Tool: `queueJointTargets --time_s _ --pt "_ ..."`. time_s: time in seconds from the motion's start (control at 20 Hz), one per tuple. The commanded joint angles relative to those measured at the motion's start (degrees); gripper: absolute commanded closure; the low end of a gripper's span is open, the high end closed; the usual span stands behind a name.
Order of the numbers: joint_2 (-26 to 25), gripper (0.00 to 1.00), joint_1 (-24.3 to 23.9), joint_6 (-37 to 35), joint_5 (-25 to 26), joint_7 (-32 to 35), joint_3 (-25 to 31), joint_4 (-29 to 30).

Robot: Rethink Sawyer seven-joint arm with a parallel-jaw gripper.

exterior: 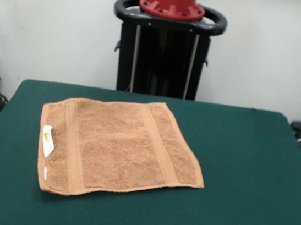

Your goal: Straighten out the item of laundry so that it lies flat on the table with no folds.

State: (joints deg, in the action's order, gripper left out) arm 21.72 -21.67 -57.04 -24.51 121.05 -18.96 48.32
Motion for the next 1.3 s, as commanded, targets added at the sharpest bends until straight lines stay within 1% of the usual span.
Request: queueJointTargets --time_s 0.05,0.2,0.25,0.3,0.35,0.45,0.55,0.6,0.75,0.9,1.15,1.3 --pt "10.68 1.00 0.87 5.15 0.35 9.91 0.21 21.90" --pt "13.27 1.00 -0.90 9.99 0.37 5.93 1.76 29.21" --pt "13.65 1.00 -0.98 10.20 0.52 5.65 1.88 29.77" --pt "15.29 1.00 -0.90 13.08 0.37 4.61 2.57 34.21" --pt "15.71 1.00 -1.10 13.54 0.46 4.15 2.90 35.01" --pt "18.63 1.00 -0.85 19.64 0.12 2.47 4.71 43.64" --pt "19.31 1.00 -1.33 20.45 0.56 1.67 5.22 44.89" --pt "19.83 1.00 -1.21 22.42 0.62 1.51 6.00 47.13" --pt "20.41 1.00 -1.95 23.61 1.19 0.67 6.96 48.65" --pt "20.37 1.00 -2.45 23.04 2.09 0.56 6.99 47.99" --pt "20.29 1.00 -2.37 20.71 2.91 2.05 6.58 45.96" --pt "19.24 1.00 -1.80 19.31 3.17 3.96 6.00 43.63"
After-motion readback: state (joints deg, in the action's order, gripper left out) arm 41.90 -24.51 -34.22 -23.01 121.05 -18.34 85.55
